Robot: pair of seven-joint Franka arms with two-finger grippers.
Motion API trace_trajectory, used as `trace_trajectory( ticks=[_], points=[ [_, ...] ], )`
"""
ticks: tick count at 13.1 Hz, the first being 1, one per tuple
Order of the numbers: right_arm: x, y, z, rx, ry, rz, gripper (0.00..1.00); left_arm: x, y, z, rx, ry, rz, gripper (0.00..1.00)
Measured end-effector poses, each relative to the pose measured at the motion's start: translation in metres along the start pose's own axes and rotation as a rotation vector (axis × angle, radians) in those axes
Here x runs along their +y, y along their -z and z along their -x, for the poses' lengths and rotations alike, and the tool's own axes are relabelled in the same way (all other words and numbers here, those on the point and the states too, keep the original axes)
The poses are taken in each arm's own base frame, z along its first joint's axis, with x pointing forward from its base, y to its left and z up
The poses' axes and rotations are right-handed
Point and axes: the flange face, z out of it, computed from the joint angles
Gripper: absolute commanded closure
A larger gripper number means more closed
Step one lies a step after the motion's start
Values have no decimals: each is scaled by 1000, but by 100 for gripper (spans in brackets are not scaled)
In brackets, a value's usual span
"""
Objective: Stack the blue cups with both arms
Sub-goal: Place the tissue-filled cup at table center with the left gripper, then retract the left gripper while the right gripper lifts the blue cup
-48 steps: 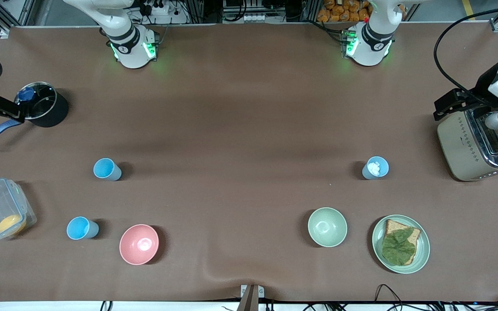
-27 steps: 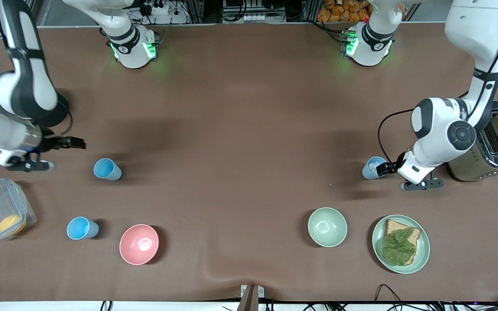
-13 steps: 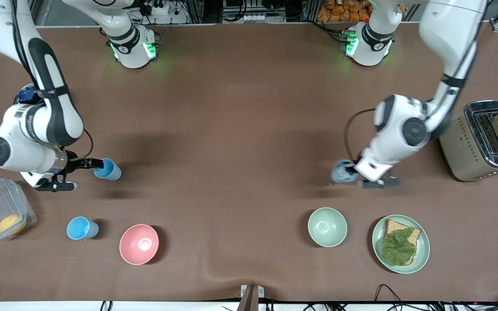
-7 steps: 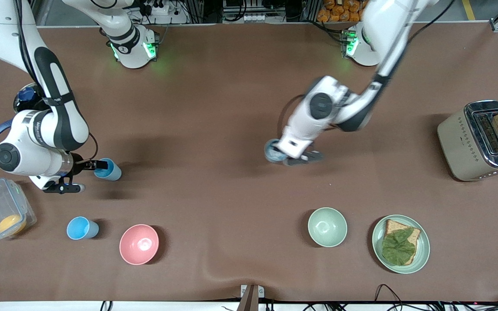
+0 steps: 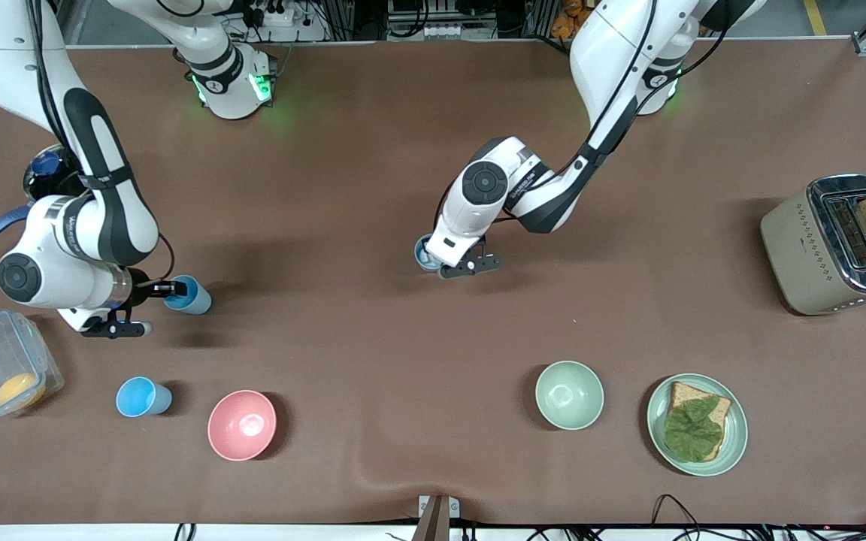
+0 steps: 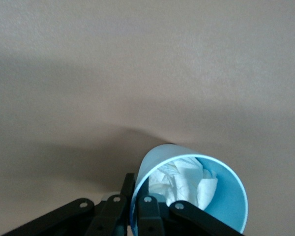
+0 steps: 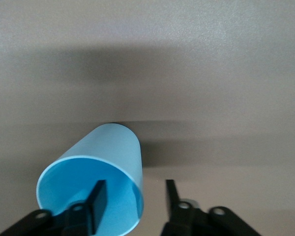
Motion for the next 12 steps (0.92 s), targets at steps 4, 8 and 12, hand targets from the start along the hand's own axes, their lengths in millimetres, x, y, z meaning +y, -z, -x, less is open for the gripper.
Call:
trace_trajectory(
  ticks=[4, 8, 12],
  points=[
    [-2, 0, 0, 2, -19, -29, 100, 7, 35, -13, 32, 5, 24, 0],
    [-9, 1, -1, -4, -12, -32, 100, -11, 177, -46, 115, 60, 26, 0],
    [-36, 17, -5, -38, -86, -37, 100, -79, 299, -83, 211, 102, -46, 0]
  ],
)
